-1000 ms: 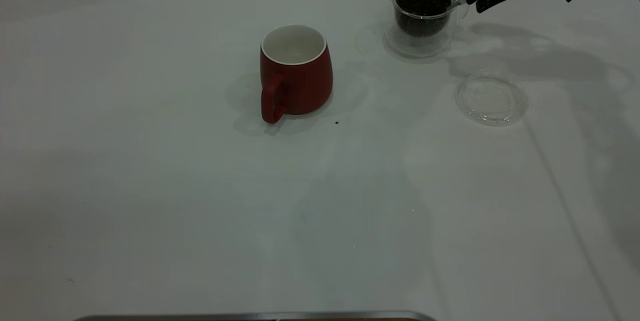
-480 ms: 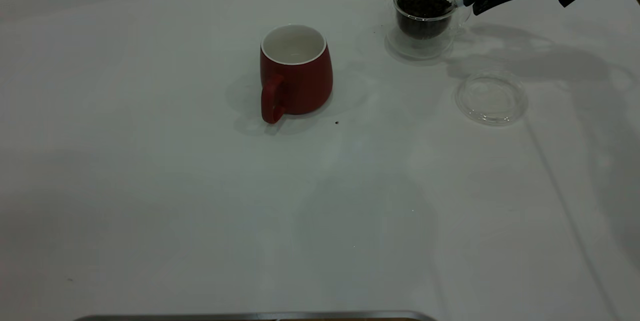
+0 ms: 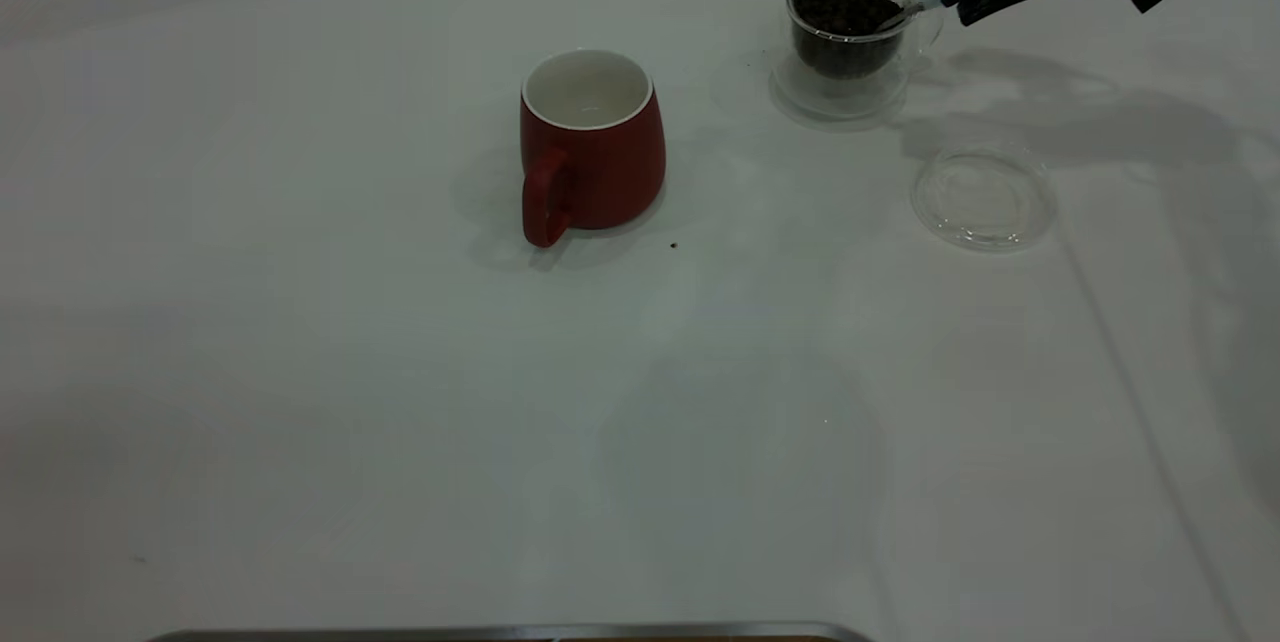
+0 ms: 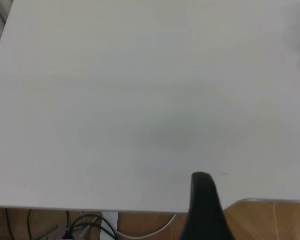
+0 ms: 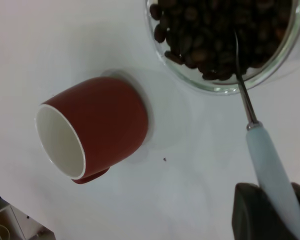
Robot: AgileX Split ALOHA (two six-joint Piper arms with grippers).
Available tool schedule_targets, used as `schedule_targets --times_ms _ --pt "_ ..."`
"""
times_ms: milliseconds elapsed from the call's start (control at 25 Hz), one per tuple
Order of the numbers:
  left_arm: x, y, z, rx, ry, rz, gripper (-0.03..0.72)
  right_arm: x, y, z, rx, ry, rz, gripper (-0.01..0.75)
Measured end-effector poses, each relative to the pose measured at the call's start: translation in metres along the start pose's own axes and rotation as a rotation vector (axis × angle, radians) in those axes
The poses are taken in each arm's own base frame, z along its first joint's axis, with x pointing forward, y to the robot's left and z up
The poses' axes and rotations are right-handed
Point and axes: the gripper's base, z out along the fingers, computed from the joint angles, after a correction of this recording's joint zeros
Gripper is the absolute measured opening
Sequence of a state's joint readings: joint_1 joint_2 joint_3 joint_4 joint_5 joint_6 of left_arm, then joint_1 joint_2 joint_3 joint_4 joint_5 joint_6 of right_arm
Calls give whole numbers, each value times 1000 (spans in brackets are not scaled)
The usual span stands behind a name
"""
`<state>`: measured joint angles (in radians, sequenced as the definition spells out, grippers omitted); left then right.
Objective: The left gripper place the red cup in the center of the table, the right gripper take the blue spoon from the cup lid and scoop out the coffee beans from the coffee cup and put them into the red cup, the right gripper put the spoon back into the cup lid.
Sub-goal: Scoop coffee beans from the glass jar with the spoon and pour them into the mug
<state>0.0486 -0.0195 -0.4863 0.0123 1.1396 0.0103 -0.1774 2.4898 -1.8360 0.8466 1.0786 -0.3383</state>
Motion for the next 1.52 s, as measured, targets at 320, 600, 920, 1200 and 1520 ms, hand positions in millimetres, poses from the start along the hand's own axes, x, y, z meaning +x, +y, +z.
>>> schedule_targets --times_ms 320,600,920,1200,1520 --pt "0 0 0 0 0 0 593 -3 -8 -3 -40 -17 6 108" --pt "0 0 0 0 0 0 593 -2 -13 7 -97 -5 28 108" --pt "0 0 0 0 0 0 593 -4 -24 -4 -121 -8 35 107" --pt "0 0 0 0 0 0 593 -4 -28 0 -175 -14 34 107" --pt "0 0 0 0 0 0 593 -4 -27 -1 -198 -7 28 107"
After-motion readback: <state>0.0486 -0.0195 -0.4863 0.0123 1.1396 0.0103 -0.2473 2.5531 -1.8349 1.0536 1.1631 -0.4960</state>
